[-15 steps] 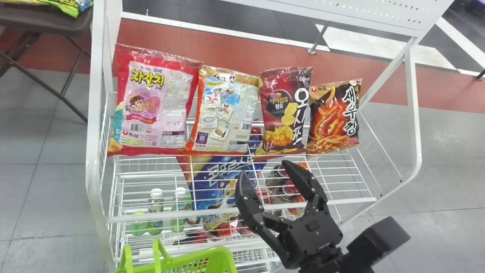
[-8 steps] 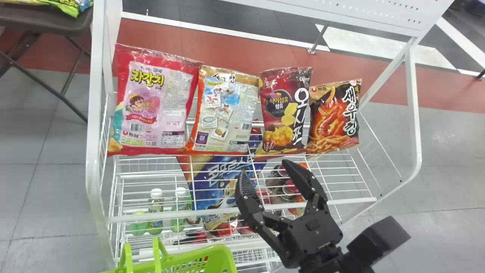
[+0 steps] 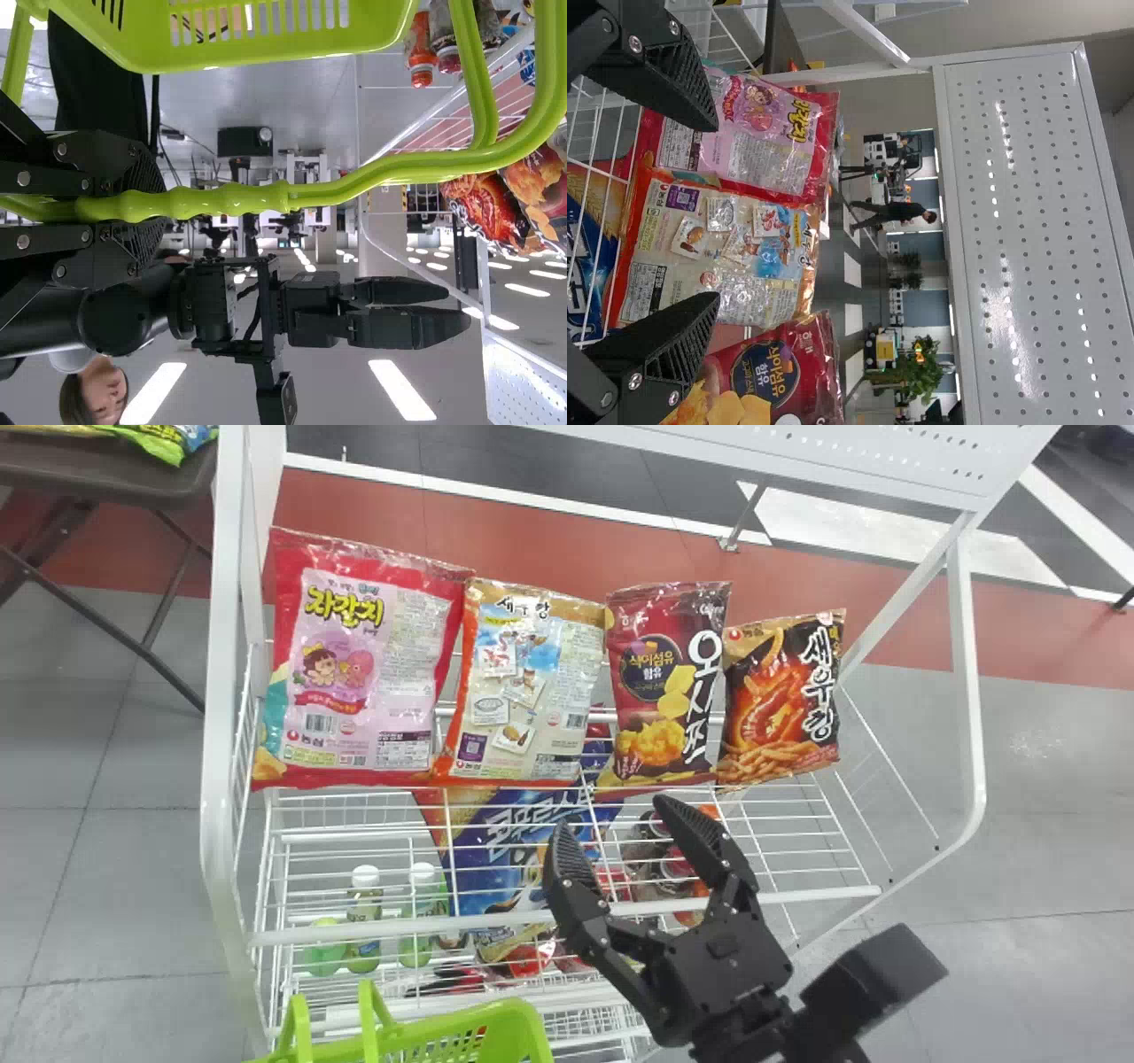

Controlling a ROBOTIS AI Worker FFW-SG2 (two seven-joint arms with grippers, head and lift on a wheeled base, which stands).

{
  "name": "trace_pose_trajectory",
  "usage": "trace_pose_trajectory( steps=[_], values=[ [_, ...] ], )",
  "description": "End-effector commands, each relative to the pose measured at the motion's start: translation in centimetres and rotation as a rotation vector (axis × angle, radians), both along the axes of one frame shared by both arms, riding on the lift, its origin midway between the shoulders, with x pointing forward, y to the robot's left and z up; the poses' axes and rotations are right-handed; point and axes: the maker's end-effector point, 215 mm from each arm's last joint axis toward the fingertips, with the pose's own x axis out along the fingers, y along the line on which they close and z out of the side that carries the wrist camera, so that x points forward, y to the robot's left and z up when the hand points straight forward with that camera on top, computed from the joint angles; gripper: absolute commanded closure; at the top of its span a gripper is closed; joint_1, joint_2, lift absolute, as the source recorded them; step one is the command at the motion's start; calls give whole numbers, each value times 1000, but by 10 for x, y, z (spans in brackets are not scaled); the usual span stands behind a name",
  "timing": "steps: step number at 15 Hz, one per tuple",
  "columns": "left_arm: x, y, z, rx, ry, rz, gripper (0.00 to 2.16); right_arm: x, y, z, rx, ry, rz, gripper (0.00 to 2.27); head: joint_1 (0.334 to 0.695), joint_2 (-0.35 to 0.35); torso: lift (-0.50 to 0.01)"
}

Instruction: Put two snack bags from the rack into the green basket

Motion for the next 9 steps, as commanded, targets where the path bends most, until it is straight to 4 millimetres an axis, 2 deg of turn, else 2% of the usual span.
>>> trace_pose_trajectory(
  steps=[1, 3, 6, 7, 8, 9],
  values=[
    [-1, -4, -1, 5, -2, -12, 1477, 19, 21, -10, 10, 26, 30, 154, 695, -350, -6],
    [4, -8, -4, 14, -11, -23, 1477, 44, 41, -10, 25, 6, 45, 154, 695, -350, -6],
    [5, -8, -9, 19, -5, -27, 1477, 80, 84, -43, -9, 70, 107, 154, 695, -350, -6],
    [7, -8, -9, 19, -8, -27, 1474, 96, 99, -59, -14, 120, 128, 154, 695, -321, -6],
    [7, -8, -10, 19, -5, -27, 1477, 110, 113, -67, -9, 149, 144, 154, 695, -293, -6],
    [8, -8, -11, 20, -3, -26, 1477, 123, 129, -74, -6, 181, 161, 154, 695, -224, -6]
  ],
)
